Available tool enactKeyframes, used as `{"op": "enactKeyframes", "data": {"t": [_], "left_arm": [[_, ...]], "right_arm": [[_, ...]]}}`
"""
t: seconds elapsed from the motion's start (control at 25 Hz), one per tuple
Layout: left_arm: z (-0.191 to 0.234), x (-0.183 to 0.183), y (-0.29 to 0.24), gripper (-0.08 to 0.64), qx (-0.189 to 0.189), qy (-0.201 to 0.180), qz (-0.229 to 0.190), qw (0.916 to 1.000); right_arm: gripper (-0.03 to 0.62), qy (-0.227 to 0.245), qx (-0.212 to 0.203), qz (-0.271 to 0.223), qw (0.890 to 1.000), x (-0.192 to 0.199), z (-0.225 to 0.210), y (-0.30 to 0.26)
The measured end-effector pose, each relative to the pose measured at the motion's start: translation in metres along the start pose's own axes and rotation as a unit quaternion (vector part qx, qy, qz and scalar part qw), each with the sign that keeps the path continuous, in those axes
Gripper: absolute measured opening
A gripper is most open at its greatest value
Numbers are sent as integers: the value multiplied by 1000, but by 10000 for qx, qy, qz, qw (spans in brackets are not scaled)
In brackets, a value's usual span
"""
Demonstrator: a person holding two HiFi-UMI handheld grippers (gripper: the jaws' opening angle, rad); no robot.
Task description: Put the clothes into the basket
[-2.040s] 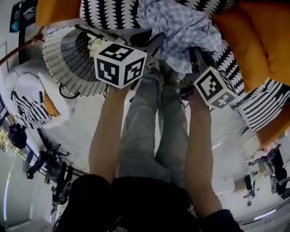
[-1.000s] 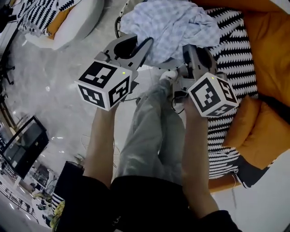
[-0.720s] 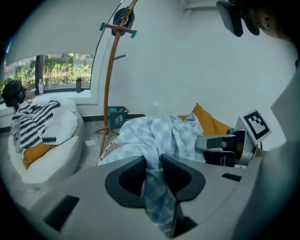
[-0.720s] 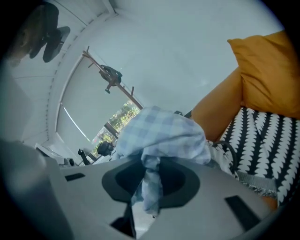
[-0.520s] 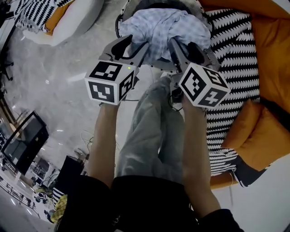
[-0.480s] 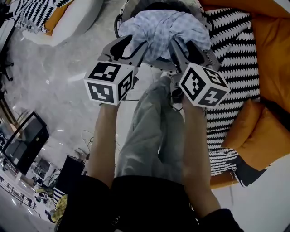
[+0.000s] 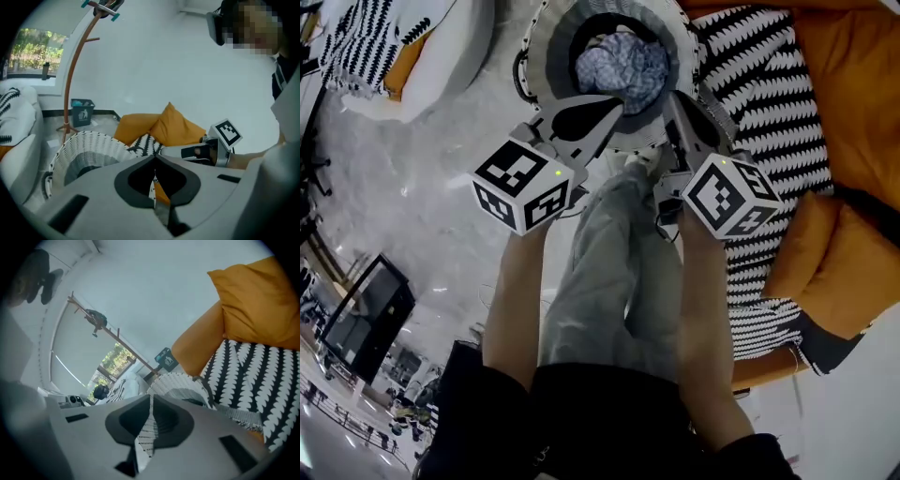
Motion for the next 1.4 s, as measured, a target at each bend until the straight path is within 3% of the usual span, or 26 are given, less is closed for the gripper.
{"op": "enactKeyframes", "data": {"t": [0.12,0.24,0.44,0.68,0.76,0.88,1.0,1.16,1.4], "left_arm": [[-26,-19,-13,9,386,-225,-136,9989],[-61,-37,-23,9,1041,-423,-244,9934],[-149,-73,-48,9,1920,-916,-259,9768],[-276,-116,-46,9,2205,-1175,-420,9674],[-322,-137,-49,9,2566,-1392,-539,9549],[-388,-167,-49,9,3225,-1712,-750,9279],[-452,-174,-30,9,3491,-1735,-873,9167],[-519,-191,-3,9,3631,-2143,-1371,8964],[-605,-195,7,9,3165,-2638,-1570,8975]], "right_arm": [[18,41,-139,-505,9986,-14,-2,38],[16,-58,-116,-922,9957,-20,-4,88],[15,-253,644,-1761,9819,-31,-22,199],[15,-477,1509,-2738,9487,-41,-15,342],[15,-564,1782,-3240,9274,-43,-13,390],[15,-830,1989,-4209,8811,-44,-5,458],[15,-859,2232,-4611,8545,-32,16,525],[14,-700,2640,-5080,8169,-17,37,599],[14,-92,4063,-4907,7708,18,66,695]]}}
Point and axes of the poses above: the fingertips, and each gripper's own axes: y backward along the fingers, z to its left, x out of its underside, the point moved 9 cm from there along y, backward along the fingers, and after that the axes turned 7 degrees about z, right-handed, at the moved point
